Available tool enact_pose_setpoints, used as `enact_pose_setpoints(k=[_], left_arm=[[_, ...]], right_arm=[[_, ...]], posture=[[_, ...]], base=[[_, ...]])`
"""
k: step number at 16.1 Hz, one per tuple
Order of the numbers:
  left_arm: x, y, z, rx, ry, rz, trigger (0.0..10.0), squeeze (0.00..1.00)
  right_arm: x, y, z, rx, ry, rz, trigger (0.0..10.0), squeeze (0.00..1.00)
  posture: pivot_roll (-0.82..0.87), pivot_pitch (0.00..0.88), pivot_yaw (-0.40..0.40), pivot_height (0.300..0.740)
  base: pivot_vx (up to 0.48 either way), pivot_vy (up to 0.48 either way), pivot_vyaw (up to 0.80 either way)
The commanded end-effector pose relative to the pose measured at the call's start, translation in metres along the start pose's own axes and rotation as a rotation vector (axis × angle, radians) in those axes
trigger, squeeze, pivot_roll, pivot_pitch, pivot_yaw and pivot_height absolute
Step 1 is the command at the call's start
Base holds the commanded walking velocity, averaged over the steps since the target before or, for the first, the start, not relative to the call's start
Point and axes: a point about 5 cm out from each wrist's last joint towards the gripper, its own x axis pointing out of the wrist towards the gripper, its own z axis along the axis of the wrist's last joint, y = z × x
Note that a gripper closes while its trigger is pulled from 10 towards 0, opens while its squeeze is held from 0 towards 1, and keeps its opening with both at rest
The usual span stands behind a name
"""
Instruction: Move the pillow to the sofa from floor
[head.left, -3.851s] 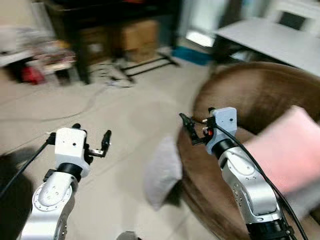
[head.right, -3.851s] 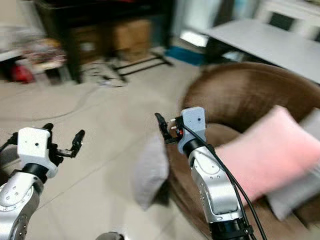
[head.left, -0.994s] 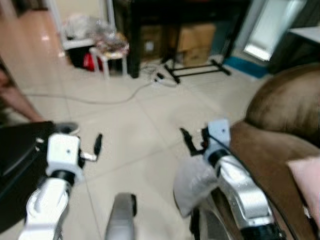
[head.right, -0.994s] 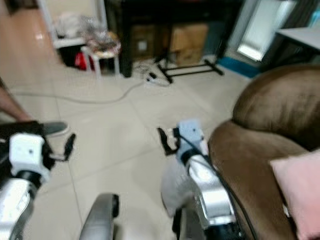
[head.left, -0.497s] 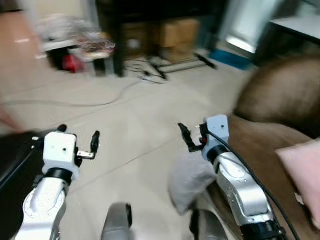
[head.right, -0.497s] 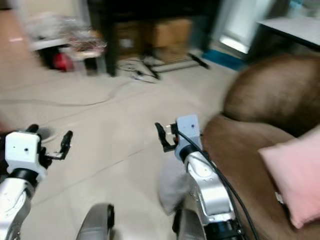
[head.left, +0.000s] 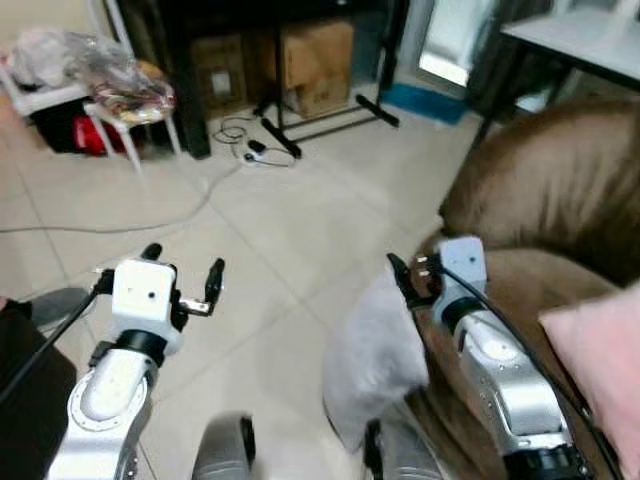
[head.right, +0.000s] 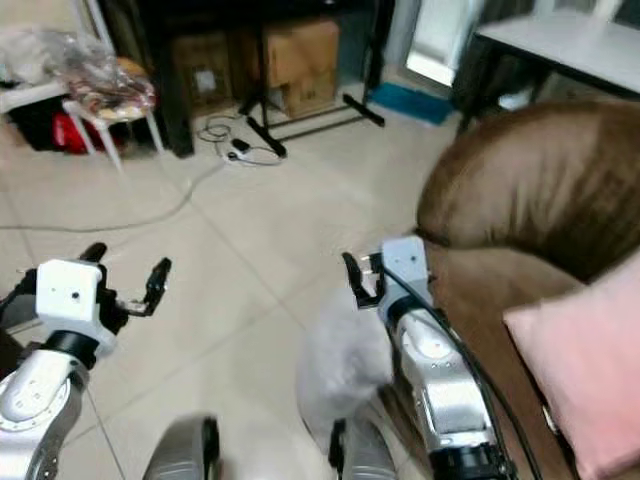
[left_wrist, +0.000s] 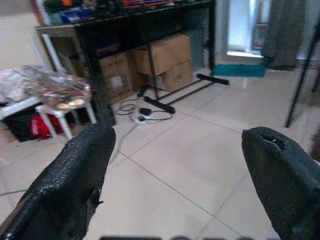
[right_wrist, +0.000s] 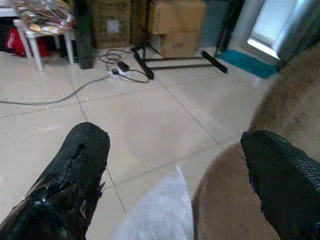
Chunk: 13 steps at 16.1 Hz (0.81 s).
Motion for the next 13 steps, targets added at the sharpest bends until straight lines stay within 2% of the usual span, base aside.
enact_pose_setpoints(k=[1, 4, 10, 11, 13], left_arm=[[-0.002, 0.007, 0.0, 0.02, 0.007, 0.021, 10.0, 0.73], [-0.003, 0.005, -0.002, 0.023, 0.01, 0.018, 10.0, 0.72], [-0.003, 0.001, -0.006, 0.04, 0.034, -0.002, 10.0, 0.67], [-0.004, -0.001, -0.008, 0.05, 0.047, -0.018, 10.0, 0.63], [-0.005, -0.004, -0.01, 0.066, 0.059, -0.042, 10.0, 0.6]], right_arm=[[0.002, 0.017, 0.007, -0.023, -0.02, 0.089, 10.0, 0.0], [0.003, 0.018, 0.008, -0.036, -0.031, 0.114, 10.0, 0.0], [0.006, 0.013, 0.004, -0.015, -0.007, 0.099, 10.0, 0.0], [0.007, 0.013, 0.003, 0.009, 0.001, 0.101, 10.0, 0.0], [0.013, 0.013, -0.006, 0.006, 0.043, 0.1, 10.0, 0.0]], posture=[[0.02, 0.0, -0.034, 0.601], [0.02, 0.0, -0.032, 0.601], [0.01, 0.0, -0.03, 0.601], [0.01, 0.0, -0.027, 0.586], [0.01, 0.0, -0.027, 0.566]], base=[[0.322, 0.0, 0.0], [0.312, 0.0, 0.73], [0.043, 0.0, 0.0], [0.0, 0.0, 0.0], [0.0, 0.0, 0.0]])
